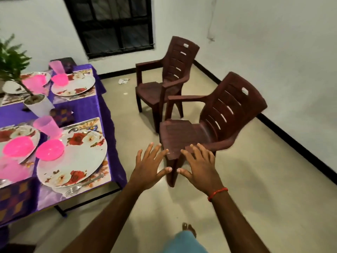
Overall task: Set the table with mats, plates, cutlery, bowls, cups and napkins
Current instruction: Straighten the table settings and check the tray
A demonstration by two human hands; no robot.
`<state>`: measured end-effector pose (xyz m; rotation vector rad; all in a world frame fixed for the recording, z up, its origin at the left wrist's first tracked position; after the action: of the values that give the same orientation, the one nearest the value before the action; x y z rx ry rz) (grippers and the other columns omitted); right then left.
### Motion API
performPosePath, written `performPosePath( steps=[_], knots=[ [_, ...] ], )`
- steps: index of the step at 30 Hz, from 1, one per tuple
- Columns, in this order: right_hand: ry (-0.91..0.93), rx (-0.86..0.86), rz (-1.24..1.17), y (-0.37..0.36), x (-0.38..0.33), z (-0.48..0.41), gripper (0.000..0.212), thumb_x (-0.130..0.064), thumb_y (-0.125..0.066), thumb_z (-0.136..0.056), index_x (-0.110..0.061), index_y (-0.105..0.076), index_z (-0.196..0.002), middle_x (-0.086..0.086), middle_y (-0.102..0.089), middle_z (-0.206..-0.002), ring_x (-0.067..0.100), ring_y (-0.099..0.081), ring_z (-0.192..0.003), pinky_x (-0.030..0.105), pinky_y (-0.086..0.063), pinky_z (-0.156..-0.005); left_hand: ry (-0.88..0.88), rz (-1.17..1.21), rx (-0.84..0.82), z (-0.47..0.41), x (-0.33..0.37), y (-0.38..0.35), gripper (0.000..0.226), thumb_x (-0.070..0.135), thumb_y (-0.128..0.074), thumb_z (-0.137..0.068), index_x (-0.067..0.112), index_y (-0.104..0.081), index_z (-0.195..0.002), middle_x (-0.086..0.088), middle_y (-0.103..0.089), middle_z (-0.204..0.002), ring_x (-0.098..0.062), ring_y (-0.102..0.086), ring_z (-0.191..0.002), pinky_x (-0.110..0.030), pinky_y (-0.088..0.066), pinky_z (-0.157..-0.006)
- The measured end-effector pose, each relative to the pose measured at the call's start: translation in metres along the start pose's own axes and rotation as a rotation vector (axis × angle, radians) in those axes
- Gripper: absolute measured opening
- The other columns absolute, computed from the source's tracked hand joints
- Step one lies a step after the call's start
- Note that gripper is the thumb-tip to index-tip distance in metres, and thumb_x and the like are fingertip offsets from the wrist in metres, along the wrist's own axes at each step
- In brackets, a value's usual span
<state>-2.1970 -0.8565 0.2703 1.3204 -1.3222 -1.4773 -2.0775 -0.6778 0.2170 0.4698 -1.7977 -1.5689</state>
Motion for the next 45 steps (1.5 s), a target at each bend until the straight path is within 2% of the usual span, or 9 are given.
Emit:
performPosePath(
  steps=[5,8,14,19,24,28,34,39,45],
  knots=[
    [0.140,-0.044,-0.019,0.007,0.013,-0.074,0.080,-0.078,-0.020,-0.085,-0.036,-0.036,-0.152,0.005,-0.029,-0.163,0.029,-0.012,-0.153,0.052,-0.013,-0.120,0.170,-0.057,0.025,-0.041,-0.018,0.002,0.076,0.083,-0.027,-0.094,0.042,-0.024,-0.158,0.008,-0.011,-0.172,-0.019,0.005,-0.159,-0.057,-0.003,-0.123],
    [0.222,-0.067,-0.032,0.004,0.015,-0.112,0.080,-0.079,-0.017,-0.085,-0.038,-0.032,-0.152,0.004,-0.027,-0.164,0.028,-0.008,-0.154,0.052,-0.011,-0.121,0.256,-0.031,0.069,-0.054,-0.028,0.008,0.073,0.083,-0.027,-0.095,0.045,-0.023,-0.157,0.008,-0.009,-0.172,-0.019,0.007,-0.159,-0.058,-0.002,-0.123],
    [0.380,-0.146,-0.112,-0.011,-0.021,-0.181,0.069,-0.073,-0.043,-0.092,-0.041,-0.031,-0.152,0.002,-0.026,-0.163,0.027,-0.007,-0.154,0.052,-0.009,-0.121,0.407,-0.030,0.109,-0.054,-0.059,0.019,0.068,0.081,-0.027,-0.096,0.049,-0.024,-0.156,0.008,-0.006,-0.172,-0.021,0.008,-0.159,-0.062,-0.002,-0.124],
    [0.561,-0.181,-0.105,-0.025,-0.076,-0.233,0.069,-0.070,-0.048,-0.093,-0.039,-0.032,-0.153,0.001,-0.026,-0.164,0.027,-0.009,-0.154,0.053,-0.010,-0.121,0.582,-0.042,0.148,-0.046,-0.099,0.034,0.072,0.082,-0.018,-0.095,0.048,-0.023,-0.158,0.007,-0.006,-0.172,-0.022,0.006,-0.159,-0.059,0.000,-0.123],
    [0.686,-0.215,-0.127,-0.042,-0.129,-0.284,0.068,-0.068,-0.048,-0.093,-0.038,-0.033,-0.152,0.001,-0.029,-0.162,0.024,-0.008,-0.153,0.048,-0.010,-0.119,0.705,-0.032,0.167,-0.044,-0.146,0.042,0.085,0.086,0.002,-0.087,0.046,-0.021,-0.159,0.004,-0.005,-0.173,-0.025,0.003,-0.159,-0.060,-0.001,-0.124],
    [0.781,-0.224,-0.072,-0.057,-0.167,-0.323,0.069,-0.068,-0.048,-0.093,-0.036,-0.035,-0.152,0.004,-0.032,-0.161,0.026,-0.013,-0.152,0.047,-0.012,-0.118,0.794,-0.014,0.225,-0.045,-0.189,0.046,0.079,0.083,-0.010,-0.092,0.042,-0.026,-0.158,0.001,-0.015,-0.172,-0.026,-0.003,-0.159,-0.062,-0.007,-0.123],
    [0.839,-0.248,-0.124,-0.071,-0.243,-0.371,0.069,-0.066,-0.052,-0.092,-0.033,-0.038,-0.151,0.005,-0.034,-0.160,0.029,-0.015,-0.152,0.048,-0.011,-0.120,0.863,-0.024,0.304,-0.036,-0.247,0.063,0.077,0.082,-0.012,-0.094,0.042,-0.033,-0.156,0.002,-0.023,-0.170,-0.025,-0.011,-0.158,-0.066,-0.014,-0.121],
    [0.950,-0.314,-0.127,-0.095,-0.288,-0.383,0.071,-0.071,-0.053,-0.089,-0.037,-0.038,-0.149,0.003,-0.037,-0.157,0.029,-0.019,-0.149,0.050,-0.016,-0.117,0.960,-0.043,0.347,-0.018,-0.278,0.067,0.068,0.074,-0.031,-0.097,0.040,-0.032,-0.156,0.006,-0.016,-0.171,-0.021,-0.004,-0.159,-0.060,-0.010,-0.121],
    [1.096,-0.405,-0.090,-0.114,-0.341,-0.395,0.073,-0.073,-0.047,-0.090,-0.036,-0.034,-0.152,0.001,-0.031,-0.161,0.028,-0.016,-0.151,0.054,-0.011,-0.118,1.155,0.006,0.355,0.022,-0.295,0.060,0.079,0.081,-0.022,-0.094,0.038,-0.024,-0.160,0.006,-0.014,-0.172,-0.021,-0.001,-0.159,-0.061,-0.004,-0.123]
  ],
)
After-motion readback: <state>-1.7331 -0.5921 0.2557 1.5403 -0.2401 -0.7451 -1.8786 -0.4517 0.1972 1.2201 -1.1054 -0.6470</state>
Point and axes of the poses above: each hand's wrist, its own z-axis away from the middle knuckle, its own y-axis out of the back of the hand, x = y × z, the point moved 4 cm from there along -z, towards the middle knuckle
